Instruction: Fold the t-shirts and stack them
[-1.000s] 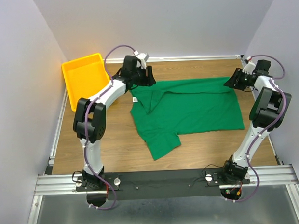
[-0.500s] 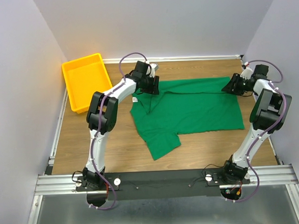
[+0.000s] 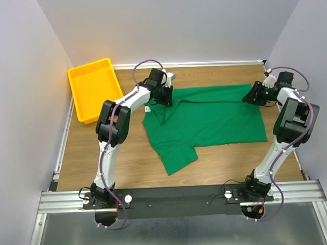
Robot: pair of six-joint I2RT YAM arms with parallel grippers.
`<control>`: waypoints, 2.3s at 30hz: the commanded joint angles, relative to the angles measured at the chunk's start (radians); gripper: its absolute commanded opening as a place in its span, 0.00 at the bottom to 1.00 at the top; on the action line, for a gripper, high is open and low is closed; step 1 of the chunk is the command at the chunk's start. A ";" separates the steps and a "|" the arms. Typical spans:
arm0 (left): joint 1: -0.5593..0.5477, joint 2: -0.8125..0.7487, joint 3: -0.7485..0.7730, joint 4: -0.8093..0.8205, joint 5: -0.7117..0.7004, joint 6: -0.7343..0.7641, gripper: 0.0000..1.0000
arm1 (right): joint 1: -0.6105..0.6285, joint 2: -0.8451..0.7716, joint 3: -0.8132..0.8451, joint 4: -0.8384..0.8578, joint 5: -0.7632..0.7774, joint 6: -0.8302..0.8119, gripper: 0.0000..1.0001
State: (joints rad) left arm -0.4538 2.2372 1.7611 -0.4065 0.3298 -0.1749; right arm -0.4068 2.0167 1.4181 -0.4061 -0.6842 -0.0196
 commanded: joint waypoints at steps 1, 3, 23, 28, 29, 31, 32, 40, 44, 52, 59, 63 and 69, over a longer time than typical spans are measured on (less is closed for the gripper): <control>-0.003 0.013 0.011 -0.014 0.045 0.011 0.31 | -0.001 -0.055 -0.016 -0.007 -0.029 -0.002 0.54; -0.003 0.010 0.009 -0.012 0.055 0.011 0.22 | -0.001 -0.061 -0.018 -0.007 -0.031 0.000 0.54; 0.020 -0.057 -0.063 0.051 -0.087 -0.047 0.49 | -0.003 -0.099 -0.042 -0.008 -0.034 0.001 0.54; 0.026 -0.047 -0.051 0.049 -0.072 -0.054 0.49 | -0.003 -0.105 -0.051 -0.008 -0.034 -0.002 0.54; 0.026 -0.048 -0.051 0.052 -0.071 -0.054 0.49 | -0.003 -0.104 -0.051 -0.008 -0.032 -0.002 0.54; 0.026 -0.048 -0.051 0.058 -0.064 -0.054 0.49 | -0.003 -0.105 -0.051 -0.008 -0.034 0.000 0.54; 0.026 -0.045 -0.048 0.052 -0.063 -0.052 0.49 | -0.003 -0.104 -0.051 -0.010 -0.035 -0.002 0.54; 0.026 -0.018 -0.037 0.043 0.029 -0.031 0.46 | -0.003 -0.102 -0.048 -0.008 -0.037 0.001 0.54; 0.026 -0.013 -0.037 0.048 0.061 -0.025 0.43 | -0.003 -0.101 -0.050 -0.008 -0.037 0.001 0.54; 0.026 0.001 -0.029 0.037 0.031 -0.032 0.41 | -0.003 -0.105 -0.048 -0.008 -0.037 0.003 0.54; 0.026 0.004 -0.023 0.023 0.009 -0.032 0.43 | -0.003 -0.105 -0.050 -0.008 -0.037 0.004 0.54; 0.026 0.010 -0.031 0.031 0.064 -0.026 0.42 | -0.003 -0.105 -0.051 -0.008 -0.037 0.004 0.54; 0.026 0.024 -0.035 0.021 0.060 -0.021 0.40 | -0.001 -0.108 -0.051 -0.008 -0.040 0.006 0.54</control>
State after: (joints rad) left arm -0.4274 2.2337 1.7096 -0.3668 0.3614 -0.2089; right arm -0.4068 1.9484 1.3823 -0.4065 -0.6983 -0.0185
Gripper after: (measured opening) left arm 0.403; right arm 0.538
